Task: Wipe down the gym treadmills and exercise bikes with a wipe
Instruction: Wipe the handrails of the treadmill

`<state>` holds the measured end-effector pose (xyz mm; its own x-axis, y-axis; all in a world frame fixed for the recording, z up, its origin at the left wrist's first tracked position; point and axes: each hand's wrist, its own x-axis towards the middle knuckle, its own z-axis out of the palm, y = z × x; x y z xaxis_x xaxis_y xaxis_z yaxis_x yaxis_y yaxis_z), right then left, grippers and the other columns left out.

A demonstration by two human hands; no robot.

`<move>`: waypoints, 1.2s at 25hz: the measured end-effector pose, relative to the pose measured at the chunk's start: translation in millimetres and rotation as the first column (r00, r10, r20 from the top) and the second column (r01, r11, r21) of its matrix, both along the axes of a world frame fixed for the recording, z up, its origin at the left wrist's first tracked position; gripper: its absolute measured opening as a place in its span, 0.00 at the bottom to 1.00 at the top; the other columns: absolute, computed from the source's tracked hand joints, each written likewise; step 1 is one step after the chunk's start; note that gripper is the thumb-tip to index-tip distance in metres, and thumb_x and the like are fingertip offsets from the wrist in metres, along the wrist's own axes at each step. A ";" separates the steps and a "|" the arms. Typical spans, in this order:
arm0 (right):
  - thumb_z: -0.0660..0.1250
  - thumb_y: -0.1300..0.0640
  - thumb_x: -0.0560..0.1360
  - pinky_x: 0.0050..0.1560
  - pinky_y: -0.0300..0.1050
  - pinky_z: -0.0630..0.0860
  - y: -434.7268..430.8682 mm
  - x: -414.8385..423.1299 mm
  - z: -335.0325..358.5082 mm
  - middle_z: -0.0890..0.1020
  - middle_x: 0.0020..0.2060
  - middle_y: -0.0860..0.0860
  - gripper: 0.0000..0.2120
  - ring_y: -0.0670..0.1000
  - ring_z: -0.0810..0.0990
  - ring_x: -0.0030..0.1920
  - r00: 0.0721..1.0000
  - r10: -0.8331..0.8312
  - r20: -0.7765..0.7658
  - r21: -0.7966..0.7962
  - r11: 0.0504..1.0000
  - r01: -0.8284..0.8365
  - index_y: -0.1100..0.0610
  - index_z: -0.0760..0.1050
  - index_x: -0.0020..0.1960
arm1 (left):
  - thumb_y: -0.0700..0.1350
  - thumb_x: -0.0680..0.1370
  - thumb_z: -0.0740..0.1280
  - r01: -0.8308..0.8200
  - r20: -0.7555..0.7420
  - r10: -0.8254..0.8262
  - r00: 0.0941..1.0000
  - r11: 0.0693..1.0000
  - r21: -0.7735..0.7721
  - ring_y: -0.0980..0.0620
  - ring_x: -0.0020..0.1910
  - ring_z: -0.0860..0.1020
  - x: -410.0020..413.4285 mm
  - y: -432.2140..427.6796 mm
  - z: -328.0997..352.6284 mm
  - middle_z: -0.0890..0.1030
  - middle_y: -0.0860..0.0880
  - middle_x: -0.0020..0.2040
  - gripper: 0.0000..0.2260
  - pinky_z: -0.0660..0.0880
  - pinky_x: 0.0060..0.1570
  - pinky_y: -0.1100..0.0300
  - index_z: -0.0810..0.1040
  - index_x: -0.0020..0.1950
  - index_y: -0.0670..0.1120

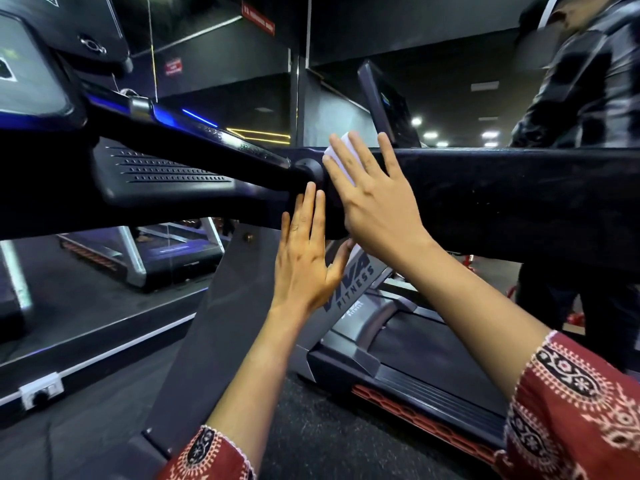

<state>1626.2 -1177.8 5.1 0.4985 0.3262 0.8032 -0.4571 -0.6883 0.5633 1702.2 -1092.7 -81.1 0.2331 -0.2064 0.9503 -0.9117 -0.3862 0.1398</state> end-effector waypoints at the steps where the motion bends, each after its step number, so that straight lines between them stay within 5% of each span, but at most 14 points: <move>1: 0.45 0.58 0.77 0.73 0.61 0.53 1.1 1.6 -1.5 0.68 0.72 0.60 0.27 0.59 0.64 0.73 1.000 -0.008 0.004 0.013 1.000 0.008 0.64 0.67 0.71 | 0.57 0.78 0.56 0.008 -0.010 -0.007 1.000 1.000 0.007 0.51 0.76 0.48 0.1 -0.3 -2.3 0.49 0.47 0.77 0.33 0.43 0.74 0.56 0.51 0.77 0.40; 9: 0.50 0.62 0.76 0.74 0.61 0.43 -26.6 -52.6 -57.0 0.58 0.76 0.57 0.28 0.58 0.55 0.76 1.000 0.000 0.029 0.018 1.000 0.000 0.61 0.57 0.76 | 0.55 0.79 0.57 0.056 -0.055 -0.055 0.997 0.998 0.028 0.51 0.77 0.47 -2.9 -0.6 -10.0 0.45 0.48 0.78 0.32 0.42 0.74 0.59 0.50 0.78 0.43; 15: 0.53 0.63 0.75 0.73 0.61 0.43 -36.9 -76.8 -53.4 0.62 0.74 0.60 0.27 0.61 0.59 0.75 0.984 -0.025 0.176 0.062 0.998 0.014 0.63 0.62 0.75 | 0.56 0.79 0.56 0.103 -0.074 -0.103 0.992 0.995 -0.011 0.48 0.77 0.48 -18.2 -13.8 -9.3 0.48 0.43 0.78 0.31 0.42 0.74 0.57 0.52 0.78 0.43; 18: 0.51 0.58 0.75 0.73 0.60 0.46 -24.4 -59.5 -36.6 0.64 0.73 0.59 0.27 0.61 0.61 0.74 0.997 0.025 0.066 0.022 0.999 -0.027 0.63 0.64 0.73 | 0.55 0.79 0.56 0.118 -0.070 -0.124 0.990 0.990 -0.082 0.45 0.77 0.50 -34.1 -24.9 -4.1 0.52 0.40 0.77 0.30 0.44 0.74 0.52 0.55 0.77 0.41; 24: 0.56 0.62 0.79 0.73 0.63 0.45 -52.9 -132.8 -40.5 0.59 0.76 0.59 0.26 0.60 0.55 0.76 0.910 -0.102 0.402 0.253 0.967 -0.003 0.62 0.58 0.76 | 0.51 0.79 0.58 0.237 0.021 -0.236 0.972 0.970 -0.055 0.44 0.77 0.52 -71.1 -46.4 9.6 0.54 0.40 0.77 0.29 0.44 0.74 0.55 0.55 0.76 0.40; 27: 0.59 0.62 0.78 0.73 0.63 0.45 -64.2 -155.5 -57.5 0.58 0.76 0.58 0.28 0.60 0.55 0.76 0.943 -0.113 0.313 0.168 0.984 0.062 0.61 0.56 0.77 | 0.50 0.79 0.58 0.287 0.045 -0.285 0.958 0.956 -0.065 0.42 0.76 0.53 -92.4 -57.6 15.0 0.55 0.38 0.77 0.28 0.44 0.74 0.55 0.57 0.76 0.39; 30: 0.58 0.61 0.79 0.72 0.65 0.46 -78.6 -185.0 -60.7 0.58 0.76 0.58 0.27 0.60 0.55 0.76 0.900 -0.196 0.391 0.256 0.962 0.098 0.61 0.56 0.77 | 0.49 0.79 0.59 0.329 0.082 -0.324 0.942 0.943 -0.057 0.41 0.76 0.53 -115.7 -71.6 15.6 0.56 0.37 0.76 0.28 0.45 0.74 0.54 0.58 0.75 0.38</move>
